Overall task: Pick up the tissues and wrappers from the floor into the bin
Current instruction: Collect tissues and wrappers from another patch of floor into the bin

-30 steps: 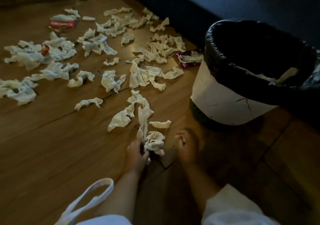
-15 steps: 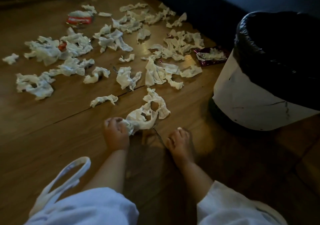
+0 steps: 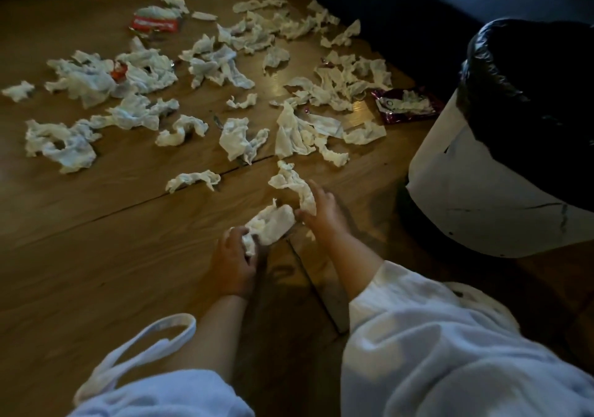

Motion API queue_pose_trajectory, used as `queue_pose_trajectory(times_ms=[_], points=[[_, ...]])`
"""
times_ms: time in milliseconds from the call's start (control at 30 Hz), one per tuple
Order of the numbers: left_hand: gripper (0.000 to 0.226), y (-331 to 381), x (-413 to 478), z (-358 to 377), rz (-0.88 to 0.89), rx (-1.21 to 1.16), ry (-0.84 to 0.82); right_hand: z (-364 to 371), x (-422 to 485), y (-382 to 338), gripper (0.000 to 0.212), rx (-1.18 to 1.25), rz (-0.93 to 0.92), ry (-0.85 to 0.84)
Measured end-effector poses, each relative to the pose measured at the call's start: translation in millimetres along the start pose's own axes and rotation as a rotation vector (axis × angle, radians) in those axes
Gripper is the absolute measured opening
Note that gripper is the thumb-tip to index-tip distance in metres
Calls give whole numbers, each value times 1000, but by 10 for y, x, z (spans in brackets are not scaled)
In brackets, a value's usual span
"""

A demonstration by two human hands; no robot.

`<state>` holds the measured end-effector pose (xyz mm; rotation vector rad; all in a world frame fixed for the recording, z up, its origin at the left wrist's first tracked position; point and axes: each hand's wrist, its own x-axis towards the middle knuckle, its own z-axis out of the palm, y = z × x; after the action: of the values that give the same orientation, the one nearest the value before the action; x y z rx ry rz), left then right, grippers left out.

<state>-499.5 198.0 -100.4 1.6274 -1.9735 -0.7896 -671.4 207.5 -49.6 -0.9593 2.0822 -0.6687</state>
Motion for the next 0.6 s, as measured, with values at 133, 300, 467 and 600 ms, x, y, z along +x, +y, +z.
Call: queue_pose_trajectory(times_ms=[133, 300, 467, 600], points=[[36, 13, 186, -170, 12, -164, 205, 196, 43, 111, 49, -341, -15, 0], [25, 336, 503, -456, -48, -252, 167, 302, -174, -5, 21, -271, -24, 6], [31, 1008, 919, -836, -14, -360, 172, 68, -359, -280, 17, 244, 63, 84], [58, 1480, 1060, -1194, -138, -473, 5, -584, -636, -806, 30, 142, 39, 113]])
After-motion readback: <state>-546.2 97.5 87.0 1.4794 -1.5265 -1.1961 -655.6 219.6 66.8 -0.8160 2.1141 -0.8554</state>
